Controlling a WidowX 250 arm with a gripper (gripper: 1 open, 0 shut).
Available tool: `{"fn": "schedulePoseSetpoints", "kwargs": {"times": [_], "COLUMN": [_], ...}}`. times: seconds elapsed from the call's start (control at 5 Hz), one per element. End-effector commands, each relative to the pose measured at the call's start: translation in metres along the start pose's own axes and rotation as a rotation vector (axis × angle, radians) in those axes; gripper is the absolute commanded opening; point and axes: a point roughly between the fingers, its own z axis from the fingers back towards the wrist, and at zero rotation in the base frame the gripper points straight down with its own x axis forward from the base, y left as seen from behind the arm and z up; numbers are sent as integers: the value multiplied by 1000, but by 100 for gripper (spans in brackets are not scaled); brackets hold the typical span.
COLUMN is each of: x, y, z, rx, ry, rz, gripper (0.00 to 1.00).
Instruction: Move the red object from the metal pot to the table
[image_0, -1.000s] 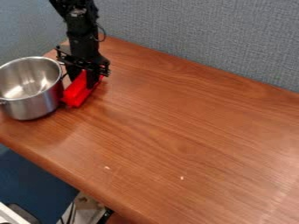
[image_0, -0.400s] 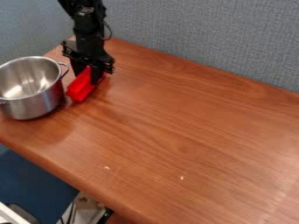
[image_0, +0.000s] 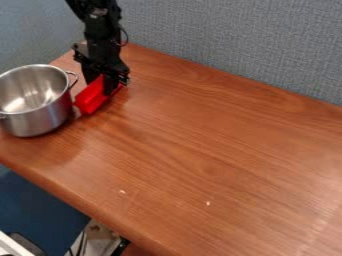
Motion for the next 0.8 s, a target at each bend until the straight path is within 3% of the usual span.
{"fn": "schedulePoseSetpoints", "kwargs": {"times": [0.0,0.4,0.6], "x": [1,-45,-40], "y": [-24,-27,-27], "z": [-11,-28,-36], "rx": [-42,-59,-12], "ry": [9,9,2], "rz": [-101,192,162], "gripper": [0,0,0]}}
